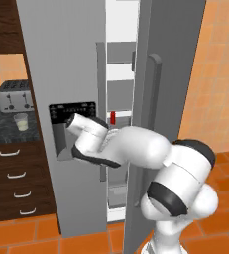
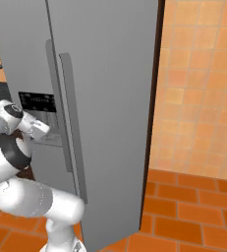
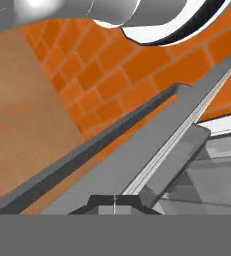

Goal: Grab a lemon wedge from the fridge and one ice cube from the ice bowl, and put them in the glass of lemonade.

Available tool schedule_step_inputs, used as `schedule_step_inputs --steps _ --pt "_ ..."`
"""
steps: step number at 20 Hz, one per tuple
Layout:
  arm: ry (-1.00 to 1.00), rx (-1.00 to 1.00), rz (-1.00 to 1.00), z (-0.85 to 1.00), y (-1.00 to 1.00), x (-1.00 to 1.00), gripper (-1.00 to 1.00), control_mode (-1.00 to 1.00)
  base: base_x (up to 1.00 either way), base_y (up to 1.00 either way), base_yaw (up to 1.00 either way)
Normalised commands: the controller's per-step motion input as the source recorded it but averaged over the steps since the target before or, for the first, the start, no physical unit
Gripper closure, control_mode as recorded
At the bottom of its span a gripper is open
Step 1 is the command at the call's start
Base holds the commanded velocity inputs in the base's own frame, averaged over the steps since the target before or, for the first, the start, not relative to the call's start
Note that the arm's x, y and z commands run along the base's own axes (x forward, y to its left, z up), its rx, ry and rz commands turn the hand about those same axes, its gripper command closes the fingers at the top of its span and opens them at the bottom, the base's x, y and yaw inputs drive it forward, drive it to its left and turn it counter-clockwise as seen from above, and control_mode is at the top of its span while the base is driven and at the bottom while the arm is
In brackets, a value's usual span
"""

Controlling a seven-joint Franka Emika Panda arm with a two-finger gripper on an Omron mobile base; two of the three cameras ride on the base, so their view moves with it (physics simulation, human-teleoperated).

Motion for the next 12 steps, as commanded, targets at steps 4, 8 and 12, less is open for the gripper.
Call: schedule_step_inputs --steps 4,8,12 --pt "0.57 -0.53 0.0 0.0 -0.48 0.31 1.0 -1.0 0.0 0.0 0.0" --pt "0.46 -0.45 0.01 -0.03 -0.63 0.32 1.0 -1.0 0.0 0.0 0.0" --pt "0.35 -0.4 0.0 -0.01 -0.6 0.31 1.0 -1.0 0.0 0.0 0.0"
